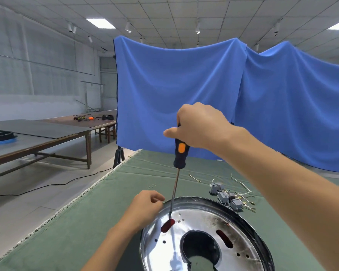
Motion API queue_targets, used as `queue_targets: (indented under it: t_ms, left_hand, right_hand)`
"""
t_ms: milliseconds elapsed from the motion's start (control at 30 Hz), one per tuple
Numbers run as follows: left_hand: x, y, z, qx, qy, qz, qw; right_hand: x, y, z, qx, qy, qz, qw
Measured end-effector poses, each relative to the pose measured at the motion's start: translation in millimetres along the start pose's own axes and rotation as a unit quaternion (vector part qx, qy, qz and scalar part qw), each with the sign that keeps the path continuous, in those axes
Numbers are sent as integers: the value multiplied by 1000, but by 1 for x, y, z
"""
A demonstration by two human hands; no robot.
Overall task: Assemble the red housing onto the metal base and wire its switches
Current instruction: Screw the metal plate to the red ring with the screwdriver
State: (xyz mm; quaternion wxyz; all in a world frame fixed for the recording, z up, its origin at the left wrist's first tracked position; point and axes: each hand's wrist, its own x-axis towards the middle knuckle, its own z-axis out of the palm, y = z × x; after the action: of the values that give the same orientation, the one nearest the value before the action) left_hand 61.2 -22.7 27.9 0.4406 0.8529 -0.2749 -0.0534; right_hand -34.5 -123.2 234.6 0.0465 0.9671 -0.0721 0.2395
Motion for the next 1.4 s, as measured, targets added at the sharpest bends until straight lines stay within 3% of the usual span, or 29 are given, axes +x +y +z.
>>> queue_targets:
  t_ms: [67,200,333,467,600,767,900,1033,1100,1200,1333,1400]
  left_hand:
    - [0,-1,4,-21,-39,-21,999]
    - [0,-5,9,-56,-59,-47,996]
    - [-1,-5,13,-118,-52,-60,990]
    - [-3,-9,20,-183,-44,-67,980]
    - [-5,-7,19,-213,-50,-62,974]
    - [-4,-7,14,-222,-66,-67,971]
    - [-1,-6,11,-199,-70,-64,975]
    - [-1,-7,12,-195,-61,-59,977]
    - [-3,-11,13,-245,-59,-82,964]
    - [-11,-12,11,-328,-115,-123,930]
    - [-18,-9,12,-371,-151,-112,909]
    - [-19,-7,12,-379,-152,-107,907]
  right_hand:
    - [1,-5,0,-45,-4,11,999]
    - [4,-6,-4,47,-124,13,991]
    - [2,-3,-8,-67,-47,35,996]
    - [2,-1,-12,57,-163,31,984]
    - [2,-4,-8,-59,-48,21,997]
    - [2,-6,-10,64,-158,53,984]
    - [-3,-3,-7,-58,-43,67,995]
    - [-3,-2,-12,36,-156,81,984]
    - [-4,-1,-11,34,-132,68,988]
    - [-4,-2,-9,-46,-49,61,996]
    - [-1,-8,-7,56,-127,58,989]
    - [-1,-8,-4,43,-83,47,995]
